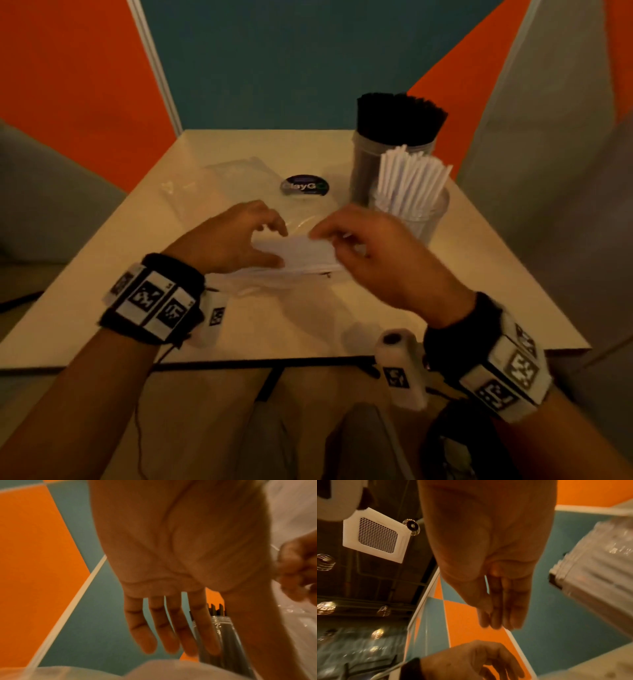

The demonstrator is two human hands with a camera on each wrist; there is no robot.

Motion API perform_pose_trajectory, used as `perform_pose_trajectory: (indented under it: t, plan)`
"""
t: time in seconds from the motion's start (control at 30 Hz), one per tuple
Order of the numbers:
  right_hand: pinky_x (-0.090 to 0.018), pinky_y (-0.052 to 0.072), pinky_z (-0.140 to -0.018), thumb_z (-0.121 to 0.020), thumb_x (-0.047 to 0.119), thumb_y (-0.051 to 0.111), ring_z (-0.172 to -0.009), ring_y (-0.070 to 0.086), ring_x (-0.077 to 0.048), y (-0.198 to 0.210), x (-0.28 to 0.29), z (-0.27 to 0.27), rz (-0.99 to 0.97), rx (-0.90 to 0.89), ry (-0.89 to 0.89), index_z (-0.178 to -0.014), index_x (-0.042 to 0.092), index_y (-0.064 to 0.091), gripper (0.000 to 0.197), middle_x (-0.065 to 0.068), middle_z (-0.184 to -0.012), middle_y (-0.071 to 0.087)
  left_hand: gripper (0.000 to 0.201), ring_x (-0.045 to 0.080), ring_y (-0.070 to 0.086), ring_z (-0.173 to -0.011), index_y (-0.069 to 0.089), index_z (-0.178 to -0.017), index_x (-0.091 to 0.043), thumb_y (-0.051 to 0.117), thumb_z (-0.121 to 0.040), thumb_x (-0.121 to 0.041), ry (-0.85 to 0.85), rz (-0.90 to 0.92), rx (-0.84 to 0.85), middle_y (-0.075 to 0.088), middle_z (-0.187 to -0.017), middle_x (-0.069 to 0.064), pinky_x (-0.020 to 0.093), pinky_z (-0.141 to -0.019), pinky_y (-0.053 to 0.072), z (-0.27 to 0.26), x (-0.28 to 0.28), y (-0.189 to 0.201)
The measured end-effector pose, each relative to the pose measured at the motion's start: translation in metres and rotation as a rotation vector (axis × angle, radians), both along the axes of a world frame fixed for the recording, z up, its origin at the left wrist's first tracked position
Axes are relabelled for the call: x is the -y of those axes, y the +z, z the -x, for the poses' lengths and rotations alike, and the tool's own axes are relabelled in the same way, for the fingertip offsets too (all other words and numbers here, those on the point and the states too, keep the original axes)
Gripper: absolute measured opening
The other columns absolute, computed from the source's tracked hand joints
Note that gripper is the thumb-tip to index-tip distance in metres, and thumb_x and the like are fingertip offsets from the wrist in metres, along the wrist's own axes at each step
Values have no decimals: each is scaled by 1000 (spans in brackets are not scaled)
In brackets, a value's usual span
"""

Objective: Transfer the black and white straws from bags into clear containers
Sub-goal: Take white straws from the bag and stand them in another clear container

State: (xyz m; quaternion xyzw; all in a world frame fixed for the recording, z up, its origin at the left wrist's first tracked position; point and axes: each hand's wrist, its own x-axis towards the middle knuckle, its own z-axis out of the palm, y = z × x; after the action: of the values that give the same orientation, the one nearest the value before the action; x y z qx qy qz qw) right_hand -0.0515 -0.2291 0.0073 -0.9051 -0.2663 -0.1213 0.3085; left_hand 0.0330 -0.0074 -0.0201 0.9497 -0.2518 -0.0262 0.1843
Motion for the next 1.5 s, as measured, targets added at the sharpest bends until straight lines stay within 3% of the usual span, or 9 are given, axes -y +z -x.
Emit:
perform_pose_trajectory:
  t: [0.1, 0.2, 0.3, 0.47, 0.67, 1.03, 1.17, 1.3, 1.5]
  plan:
    - [-18, 39, -95, -95, 9, 44, -113, 55, -14, -23, -36, -11, 342, -175, 68, -123, 18, 62, 35, -2, -125, 60, 47, 12, 52, -90, 57, -107, -35, 81, -67, -41, 63, -137, -154, 52, -100, -10, 30, -80, 47, 10, -20, -7]
    - [-34, 41, -101, -94, 8, 45, -116, 55, -26, -42, -63, -24, 419, -280, 94, -126, 12, 60, 35, -10, -126, 60, 31, 16, 55, -86, 60, -106, -27, 74, -79, -22, 50, -51, -104, 56, -99, -3, 26, -74, 43, 15, -28, -11]
    - [-32, 40, -102, -94, 7, 46, -119, 54, -26, -50, -88, -36, 444, -230, 98, -132, 11, 53, 39, -11, -131, 57, 20, 16, 58, -79, 62, -98, -23, 66, -84, -8, 51, 171, -10, 63, -97, 3, 23, -69, 46, 17, -32, -13]
    - [-23, 35, -97, -98, 9, 39, -122, 52, -23, -56, -109, -54, 563, -127, 113, -135, 9, 50, 38, -10, -136, 53, 14, 14, 59, -79, 68, -98, -15, 65, -86, -9, 92, 346, 98, 65, -95, 3, 12, -68, 43, 21, -29, -11]
    - [-37, 47, -84, -98, 25, 35, -111, 57, -30, -67, -122, -67, 651, -29, 65, -123, 17, 57, 35, -11, -132, 53, 12, 13, 58, -79, 71, -93, -15, 71, -82, -20, 127, 392, 147, 61, -89, 0, 17, -71, 43, 22, -30, -10]
    - [-43, 46, -97, -89, 11, 51, -119, 52, -31, -76, -124, -67, 523, -141, 38, -135, 17, 46, 47, -12, -136, 50, 12, 14, 57, -79, 72, -90, -16, 73, -80, -24, 155, 474, 150, 62, -89, 3, 25, -73, 46, 25, -33, -19]
    - [-42, 49, -91, -89, 10, 50, -111, 57, -29, -78, -123, -67, 492, -166, 33, -130, 13, 51, 41, -12, -126, 57, 12, 14, 57, -79, 72, -90, -15, 72, -81, -23, 161, 496, 144, 62, -89, 4, 24, -73, 45, 28, -34, -20]
    - [-35, 46, -98, -90, 12, 53, -117, 54, -26, -77, -117, -67, 474, -188, 53, -140, 13, 40, 51, -12, -135, 51, 10, 16, 57, -78, 72, -90, -15, 71, -82, -22, 156, 471, 141, 62, -89, 5, 28, -74, 46, 30, -36, -20]
    - [-31, 45, -84, -90, 12, 52, -105, 59, -26, -75, -108, -67, 441, -143, 43, -125, 10, 53, 34, -11, -121, 60, 11, 18, 57, -79, 69, -98, -16, 62, -90, -15, 168, 398, 102, 60, -93, 3, 21, -70, 41, 34, -40, -22]
